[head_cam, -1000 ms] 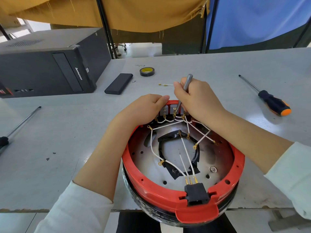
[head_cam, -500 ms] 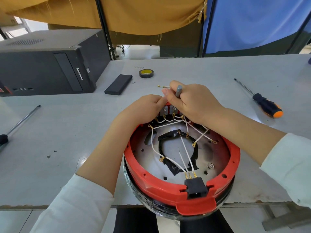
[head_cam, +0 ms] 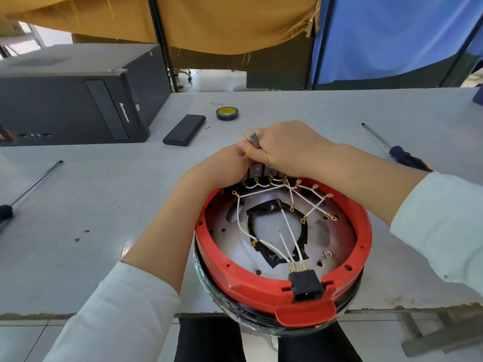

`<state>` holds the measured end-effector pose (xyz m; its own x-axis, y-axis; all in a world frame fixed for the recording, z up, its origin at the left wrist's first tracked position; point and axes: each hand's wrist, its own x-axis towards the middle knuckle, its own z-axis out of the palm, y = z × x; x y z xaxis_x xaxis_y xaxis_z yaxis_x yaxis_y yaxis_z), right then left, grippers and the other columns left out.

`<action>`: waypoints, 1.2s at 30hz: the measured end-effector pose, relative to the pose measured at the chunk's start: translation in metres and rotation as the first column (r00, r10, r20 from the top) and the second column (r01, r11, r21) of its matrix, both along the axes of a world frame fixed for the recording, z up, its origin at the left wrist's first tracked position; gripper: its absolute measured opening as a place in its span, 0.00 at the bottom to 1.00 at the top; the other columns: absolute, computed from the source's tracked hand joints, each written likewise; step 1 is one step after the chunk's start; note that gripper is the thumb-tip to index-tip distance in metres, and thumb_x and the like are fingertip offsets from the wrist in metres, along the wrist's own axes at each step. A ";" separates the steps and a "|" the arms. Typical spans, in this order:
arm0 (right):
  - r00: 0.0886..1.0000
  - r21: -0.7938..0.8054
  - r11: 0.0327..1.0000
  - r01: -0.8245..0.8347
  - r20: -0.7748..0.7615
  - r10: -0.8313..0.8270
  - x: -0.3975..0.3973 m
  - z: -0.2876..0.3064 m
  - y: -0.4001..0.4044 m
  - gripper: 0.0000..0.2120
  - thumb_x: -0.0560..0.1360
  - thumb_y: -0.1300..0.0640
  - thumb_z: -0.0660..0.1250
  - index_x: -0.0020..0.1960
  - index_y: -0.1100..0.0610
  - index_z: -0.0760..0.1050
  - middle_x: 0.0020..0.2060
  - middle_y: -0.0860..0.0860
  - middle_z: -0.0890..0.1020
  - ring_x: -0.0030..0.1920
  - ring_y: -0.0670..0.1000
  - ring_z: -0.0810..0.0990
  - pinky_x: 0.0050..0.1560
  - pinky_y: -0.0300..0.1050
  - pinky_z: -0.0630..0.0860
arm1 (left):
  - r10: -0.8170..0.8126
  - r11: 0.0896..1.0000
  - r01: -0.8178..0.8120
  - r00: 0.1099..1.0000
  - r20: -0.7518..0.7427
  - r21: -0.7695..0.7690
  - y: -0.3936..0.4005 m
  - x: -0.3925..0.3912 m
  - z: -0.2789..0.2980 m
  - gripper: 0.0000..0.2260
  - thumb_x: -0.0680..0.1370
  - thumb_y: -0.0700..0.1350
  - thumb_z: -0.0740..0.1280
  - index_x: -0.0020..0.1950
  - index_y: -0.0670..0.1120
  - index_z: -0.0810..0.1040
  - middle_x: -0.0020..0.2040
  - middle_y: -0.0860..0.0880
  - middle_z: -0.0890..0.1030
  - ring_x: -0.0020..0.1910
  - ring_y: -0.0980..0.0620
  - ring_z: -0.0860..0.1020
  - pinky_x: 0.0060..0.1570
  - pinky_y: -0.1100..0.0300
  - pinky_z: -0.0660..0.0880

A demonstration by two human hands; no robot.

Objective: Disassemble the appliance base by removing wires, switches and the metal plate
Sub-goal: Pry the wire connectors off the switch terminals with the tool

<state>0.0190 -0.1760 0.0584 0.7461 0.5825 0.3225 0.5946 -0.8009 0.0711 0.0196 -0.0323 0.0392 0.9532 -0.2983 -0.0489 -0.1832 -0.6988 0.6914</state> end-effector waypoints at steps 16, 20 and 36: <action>0.949 0.214 0.975 0.063 -0.315 0.008 0.019 0.003 0.009 0.25 0.82 0.46 0.50 0.36 0.60 0.72 0.29 0.52 0.72 0.31 0.49 0.71 0.32 0.43 0.64 | -0.029 0.998 0.027 0.999 0.029 0.053 -0.002 0.001 -0.003 0.17 0.83 0.47 0.52 0.60 0.37 0.75 0.49 0.42 0.78 0.42 0.50 0.71 0.34 0.69 0.63; 0.934 0.275 0.955 0.108 -0.356 -0.003 0.021 0.002 0.008 0.24 0.82 0.48 0.52 0.30 0.56 0.65 0.28 0.51 0.68 0.30 0.49 0.68 0.32 0.44 0.63 | -0.023 0.995 0.016 0.998 0.062 0.102 -0.002 -0.004 0.002 0.17 0.84 0.44 0.50 0.52 0.36 0.75 0.33 0.47 0.69 0.33 0.50 0.67 0.28 0.62 0.61; 0.958 0.660 0.696 0.282 -0.232 -0.169 -0.021 -0.022 -0.023 0.19 0.80 0.50 0.56 0.35 0.60 0.68 0.27 0.57 0.78 0.27 0.50 0.74 0.33 0.42 0.71 | -0.035 0.993 0.023 0.993 0.108 0.114 0.002 0.002 -0.005 0.23 0.83 0.55 0.51 0.52 0.39 0.77 0.37 0.48 0.75 0.39 0.51 0.73 0.40 0.58 0.64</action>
<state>-0.0018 -0.1988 0.0362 0.8954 0.0546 0.4419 0.3470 -0.7076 -0.6155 0.0213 -0.0307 0.0346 0.9457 -0.3242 0.0211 -0.2751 -0.7642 0.5834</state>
